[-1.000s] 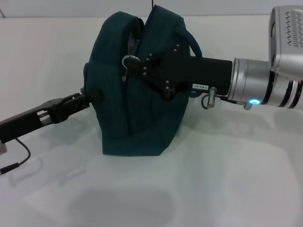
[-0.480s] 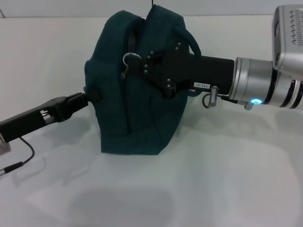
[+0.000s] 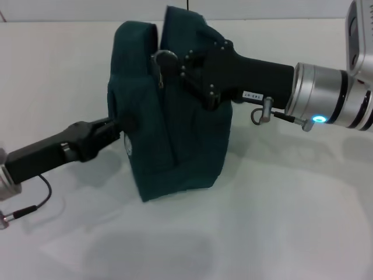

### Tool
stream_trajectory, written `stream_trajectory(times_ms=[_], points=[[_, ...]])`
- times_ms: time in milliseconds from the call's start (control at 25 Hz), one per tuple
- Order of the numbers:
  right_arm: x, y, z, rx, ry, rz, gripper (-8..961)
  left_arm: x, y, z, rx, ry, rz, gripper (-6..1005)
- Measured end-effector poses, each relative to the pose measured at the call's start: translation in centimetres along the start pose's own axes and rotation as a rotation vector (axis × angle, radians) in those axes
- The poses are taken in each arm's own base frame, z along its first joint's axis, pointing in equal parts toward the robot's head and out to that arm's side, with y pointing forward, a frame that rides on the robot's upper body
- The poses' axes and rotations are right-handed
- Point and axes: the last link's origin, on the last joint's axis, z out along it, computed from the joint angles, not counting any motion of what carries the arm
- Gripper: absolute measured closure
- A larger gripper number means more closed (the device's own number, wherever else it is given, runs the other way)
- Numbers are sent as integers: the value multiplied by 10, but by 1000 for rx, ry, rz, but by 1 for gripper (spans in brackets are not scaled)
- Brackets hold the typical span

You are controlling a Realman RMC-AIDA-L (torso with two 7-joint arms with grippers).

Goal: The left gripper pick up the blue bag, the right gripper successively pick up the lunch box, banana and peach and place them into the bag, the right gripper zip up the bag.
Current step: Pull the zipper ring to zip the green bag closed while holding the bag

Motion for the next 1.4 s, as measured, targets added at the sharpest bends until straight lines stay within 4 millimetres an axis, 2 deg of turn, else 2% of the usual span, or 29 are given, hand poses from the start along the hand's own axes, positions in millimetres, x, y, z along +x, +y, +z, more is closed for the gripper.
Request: stream_trajectory(times_ms=[520,1400], points=[[-1,-5,-3,26,-6,41,952,-9,9,5,-64,-30,53,946],[-3,-14,-5,76,-16,54,951,-24,22,5,-146,-76,10,946]])
